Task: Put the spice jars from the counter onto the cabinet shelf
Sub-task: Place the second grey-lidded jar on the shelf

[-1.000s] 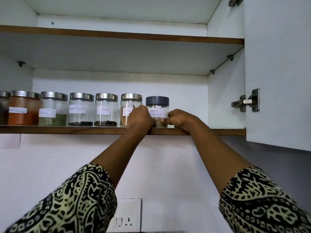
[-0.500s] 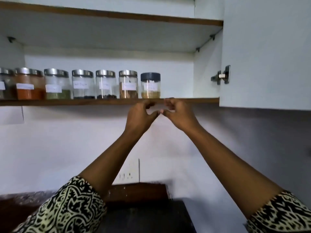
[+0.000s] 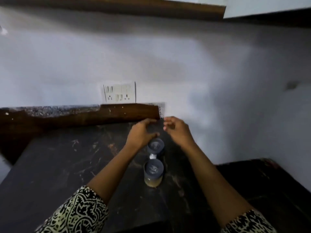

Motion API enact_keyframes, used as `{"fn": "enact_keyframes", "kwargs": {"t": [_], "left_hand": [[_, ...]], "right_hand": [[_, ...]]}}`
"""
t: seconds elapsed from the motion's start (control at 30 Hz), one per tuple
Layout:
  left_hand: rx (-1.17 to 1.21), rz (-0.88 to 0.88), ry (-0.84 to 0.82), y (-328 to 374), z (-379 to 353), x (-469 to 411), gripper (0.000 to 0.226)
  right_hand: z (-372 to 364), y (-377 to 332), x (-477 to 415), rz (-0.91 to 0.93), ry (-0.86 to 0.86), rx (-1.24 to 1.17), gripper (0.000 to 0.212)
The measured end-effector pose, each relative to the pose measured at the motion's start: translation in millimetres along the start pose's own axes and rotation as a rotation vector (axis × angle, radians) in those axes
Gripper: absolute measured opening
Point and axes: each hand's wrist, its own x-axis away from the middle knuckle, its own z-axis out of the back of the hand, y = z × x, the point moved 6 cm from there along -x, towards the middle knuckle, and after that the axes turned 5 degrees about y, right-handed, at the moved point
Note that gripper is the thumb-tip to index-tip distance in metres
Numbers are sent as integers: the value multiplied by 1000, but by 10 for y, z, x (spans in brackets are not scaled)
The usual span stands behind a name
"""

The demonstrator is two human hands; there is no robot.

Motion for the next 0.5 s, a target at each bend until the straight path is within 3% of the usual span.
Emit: {"fn": "enact_keyframes", "kwargs": {"t": [0.17, 0.27, 0.33, 0.4, 0.5], "left_hand": [[-70, 205, -368, -800, -941, 669, 94], [-49, 329, -383, -1142, -1214, 881, 115], [59, 395, -373, -1248, -1323, 941, 124], [158, 432, -326, -1282, -1362, 957, 120], [146, 486, -233, -1342, -1326, 940, 92]], "right_hand": [[-719, 1035, 447, -259, -295, 134, 41], [-999, 1415, 552, -335, -391, 187, 52], [-1104, 1561, 579, -356, -428, 164, 72], [-1150, 1627, 586, -360, -450, 125, 89], [-1136, 1659, 543, -345, -429, 88, 80]]}}
